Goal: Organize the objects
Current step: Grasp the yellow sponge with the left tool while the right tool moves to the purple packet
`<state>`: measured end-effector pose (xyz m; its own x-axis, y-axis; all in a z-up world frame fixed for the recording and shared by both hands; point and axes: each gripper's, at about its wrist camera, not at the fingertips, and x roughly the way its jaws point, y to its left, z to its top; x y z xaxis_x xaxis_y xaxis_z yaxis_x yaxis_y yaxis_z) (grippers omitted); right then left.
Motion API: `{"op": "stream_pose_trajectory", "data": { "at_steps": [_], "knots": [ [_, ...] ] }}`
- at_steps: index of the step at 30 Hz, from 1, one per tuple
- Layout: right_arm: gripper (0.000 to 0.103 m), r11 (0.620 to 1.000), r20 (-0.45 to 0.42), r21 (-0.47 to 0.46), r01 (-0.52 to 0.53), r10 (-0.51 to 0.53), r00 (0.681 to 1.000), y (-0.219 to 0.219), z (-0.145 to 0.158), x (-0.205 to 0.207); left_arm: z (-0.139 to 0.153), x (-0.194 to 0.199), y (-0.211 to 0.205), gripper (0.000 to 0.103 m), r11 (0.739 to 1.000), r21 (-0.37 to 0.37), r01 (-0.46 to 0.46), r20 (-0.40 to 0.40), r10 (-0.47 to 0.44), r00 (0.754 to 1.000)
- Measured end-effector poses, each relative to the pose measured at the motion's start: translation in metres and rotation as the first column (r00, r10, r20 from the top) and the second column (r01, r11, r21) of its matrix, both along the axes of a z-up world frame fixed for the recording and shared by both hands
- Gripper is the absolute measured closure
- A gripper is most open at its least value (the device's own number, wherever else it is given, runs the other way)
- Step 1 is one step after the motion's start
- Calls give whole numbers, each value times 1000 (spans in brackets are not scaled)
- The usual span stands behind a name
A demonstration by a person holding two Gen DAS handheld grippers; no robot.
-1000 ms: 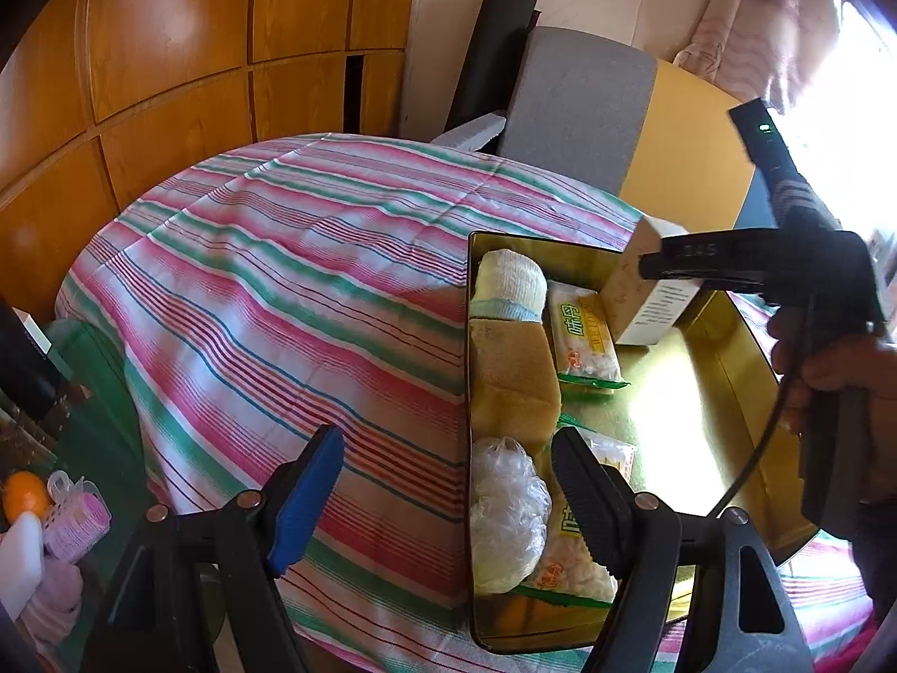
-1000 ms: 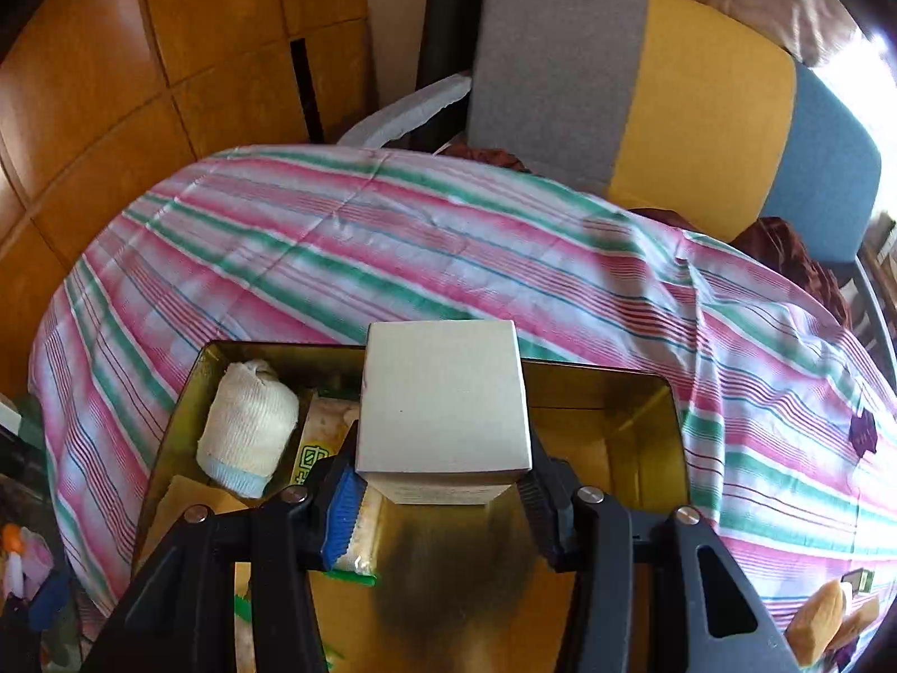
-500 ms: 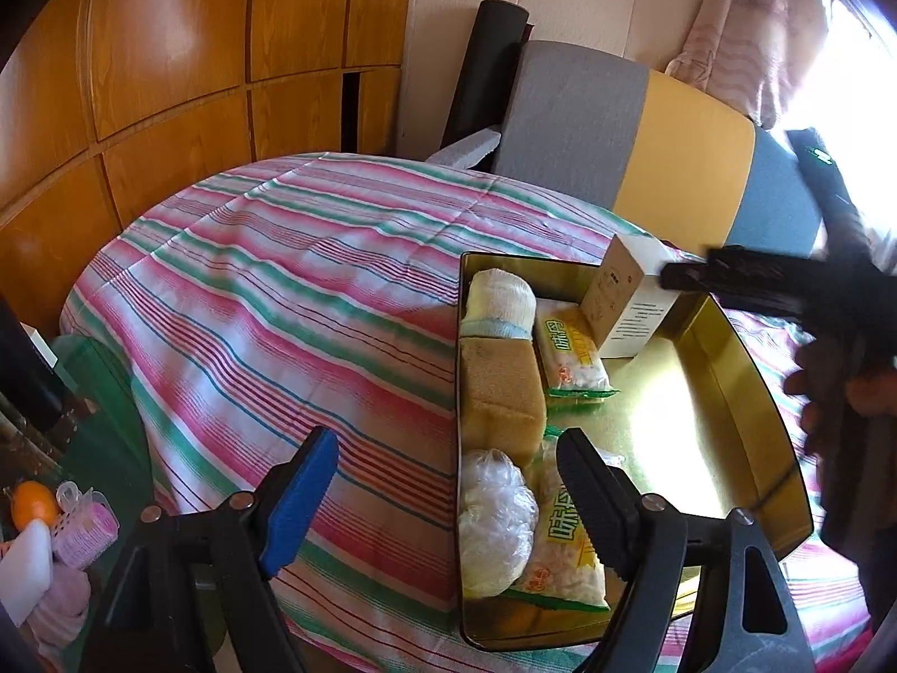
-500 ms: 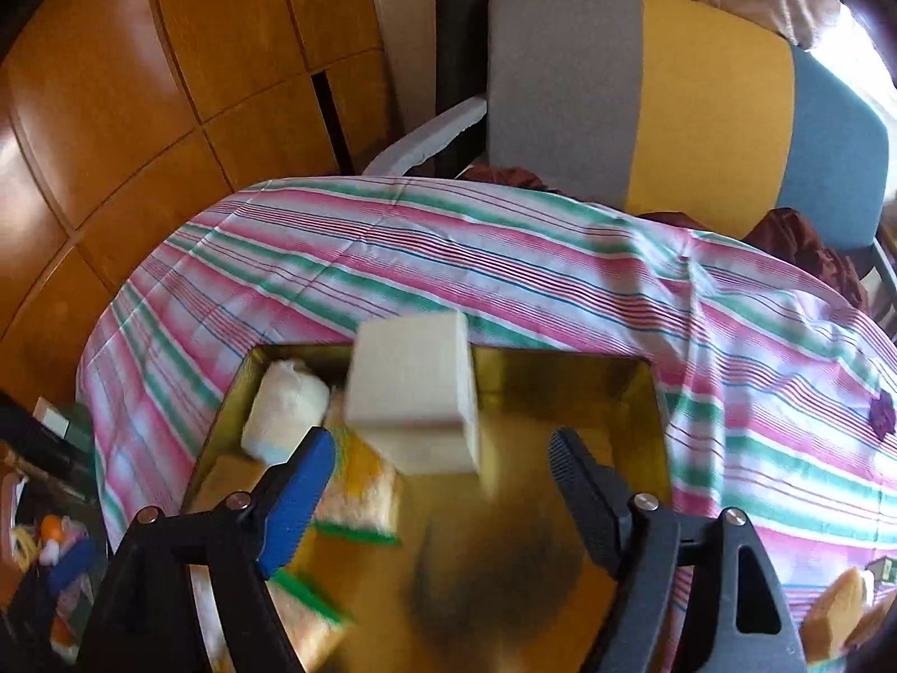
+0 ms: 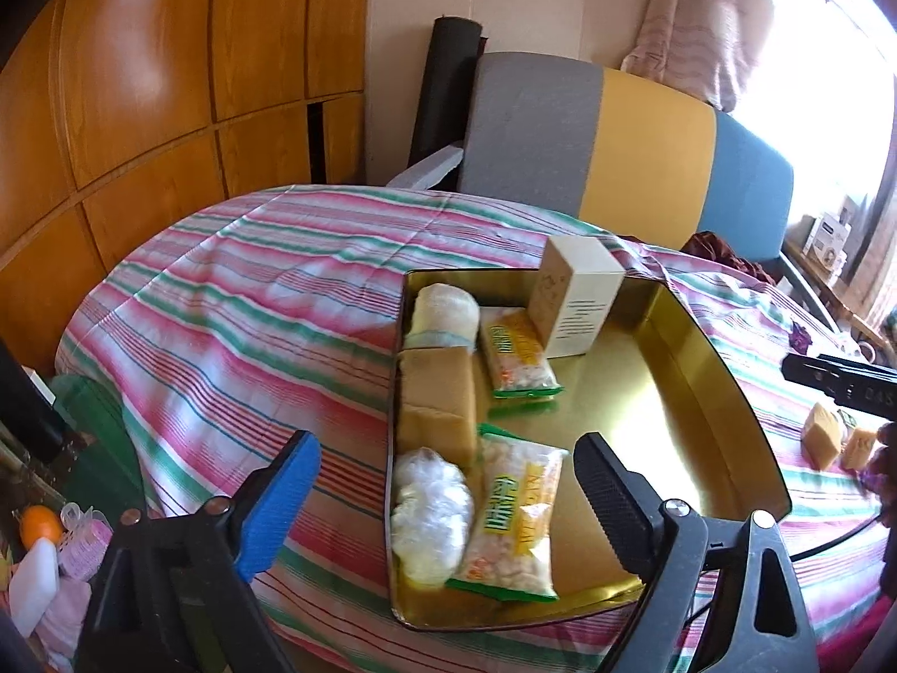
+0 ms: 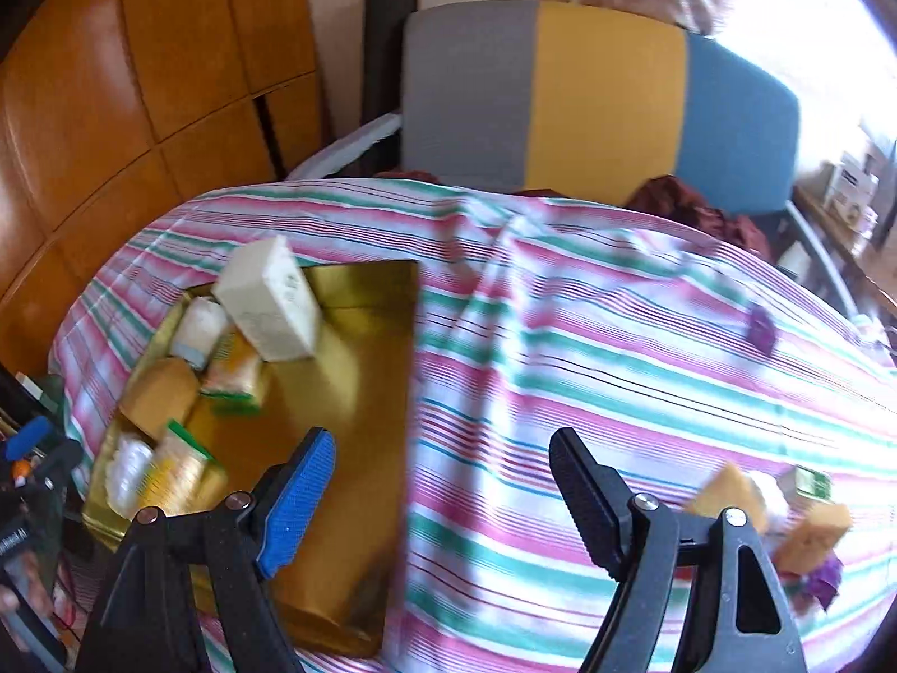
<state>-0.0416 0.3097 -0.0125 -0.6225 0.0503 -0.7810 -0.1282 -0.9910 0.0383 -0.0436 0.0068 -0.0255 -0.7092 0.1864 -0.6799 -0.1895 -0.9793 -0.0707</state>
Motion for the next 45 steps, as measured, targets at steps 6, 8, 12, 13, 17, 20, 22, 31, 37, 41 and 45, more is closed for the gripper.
{"op": "stream_pose_trajectory", "data": {
  "at_steps": [6,8,12,13,17,20,22,31,37,41,45],
  "knots": [
    [23,997,14,48,58,-59,998,37,2,27,4,8,19,10,999,-26,47,-6,-47,999],
    [23,994,16,52,92,-92,996,53,2,35,4,9,25,10,998,-31,60,-7,-61,998],
    [23,985,10,55,165,-166,986,83,5,50,6,12,39,10,995,-43,93,-9,-94,996],
    [23,981,9,55,186,-187,982,92,6,54,6,13,42,10,994,-46,102,-10,-103,995],
    [23,961,1,49,272,-272,962,125,8,69,10,15,58,10,989,-58,138,-17,-139,990],
    [23,934,-3,41,355,-355,935,153,7,83,13,15,70,10,983,-66,169,-20,-170,985],
    [23,906,-7,21,422,-422,907,175,4,93,14,15,80,10,978,-74,192,-21,-195,981],
    [23,716,-9,-135,685,-692,722,247,-14,144,18,18,140,11,941,-100,324,-20,-327,945],
    [23,658,17,-207,724,-737,675,261,-21,156,16,18,196,11,900,-95,425,16,-425,905],
    [23,656,16,-237,717,-735,678,263,-22,158,12,20,245,11,853,-100,512,40,-510,859],
    [23,653,29,-265,709,-730,683,265,-25,158,2,23,298,11,801,-138,583,61,-580,812]
  ]
}}
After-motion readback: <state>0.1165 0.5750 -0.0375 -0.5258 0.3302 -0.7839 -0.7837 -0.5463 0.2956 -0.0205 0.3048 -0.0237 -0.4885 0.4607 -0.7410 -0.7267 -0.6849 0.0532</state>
